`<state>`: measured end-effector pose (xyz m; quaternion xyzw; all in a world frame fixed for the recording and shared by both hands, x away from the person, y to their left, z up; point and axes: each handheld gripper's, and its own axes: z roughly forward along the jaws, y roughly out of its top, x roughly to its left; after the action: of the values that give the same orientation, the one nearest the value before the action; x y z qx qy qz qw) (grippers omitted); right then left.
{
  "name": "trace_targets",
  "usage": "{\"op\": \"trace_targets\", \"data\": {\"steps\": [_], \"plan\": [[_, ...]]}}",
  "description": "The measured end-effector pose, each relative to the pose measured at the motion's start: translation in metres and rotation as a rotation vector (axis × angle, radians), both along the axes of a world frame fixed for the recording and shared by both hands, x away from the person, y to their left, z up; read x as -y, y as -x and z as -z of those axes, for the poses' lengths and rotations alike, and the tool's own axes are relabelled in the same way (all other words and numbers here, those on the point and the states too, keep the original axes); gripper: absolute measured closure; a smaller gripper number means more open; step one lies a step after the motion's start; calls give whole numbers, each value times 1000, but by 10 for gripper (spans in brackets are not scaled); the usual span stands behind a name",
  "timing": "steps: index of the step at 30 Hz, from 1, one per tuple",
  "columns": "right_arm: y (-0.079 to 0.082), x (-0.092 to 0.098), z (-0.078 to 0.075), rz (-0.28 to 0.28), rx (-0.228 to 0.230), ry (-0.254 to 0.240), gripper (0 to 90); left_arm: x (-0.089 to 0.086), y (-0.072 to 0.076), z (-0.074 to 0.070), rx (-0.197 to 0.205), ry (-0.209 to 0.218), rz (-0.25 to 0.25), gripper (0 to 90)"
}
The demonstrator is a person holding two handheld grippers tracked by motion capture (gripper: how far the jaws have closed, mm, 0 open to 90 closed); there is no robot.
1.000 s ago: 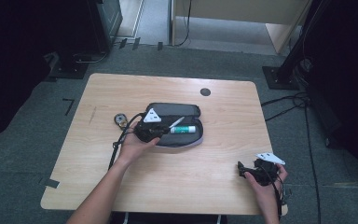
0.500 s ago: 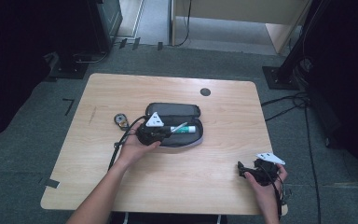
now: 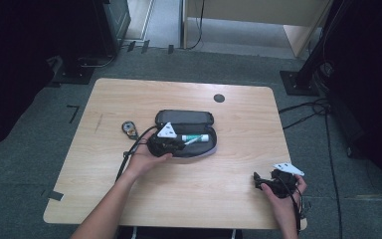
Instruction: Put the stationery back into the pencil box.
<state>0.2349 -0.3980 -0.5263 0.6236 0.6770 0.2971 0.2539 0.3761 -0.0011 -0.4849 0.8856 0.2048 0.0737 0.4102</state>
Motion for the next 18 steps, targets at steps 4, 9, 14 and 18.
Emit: {"op": "trace_targets", "data": {"steps": [4,9,14,18], "plan": [[0,0,0,0,-1,0,32,0,0,0,0,0,22,808],[0,0,0,0,0,0,32,1,-2,1,-14,-5,25,802],[0,0,0,0,-1,0,32,1,-2,1,-31,1,21,807],[0,0,0,0,0,0,33,1,-2,0,-25,6,9,814]]}}
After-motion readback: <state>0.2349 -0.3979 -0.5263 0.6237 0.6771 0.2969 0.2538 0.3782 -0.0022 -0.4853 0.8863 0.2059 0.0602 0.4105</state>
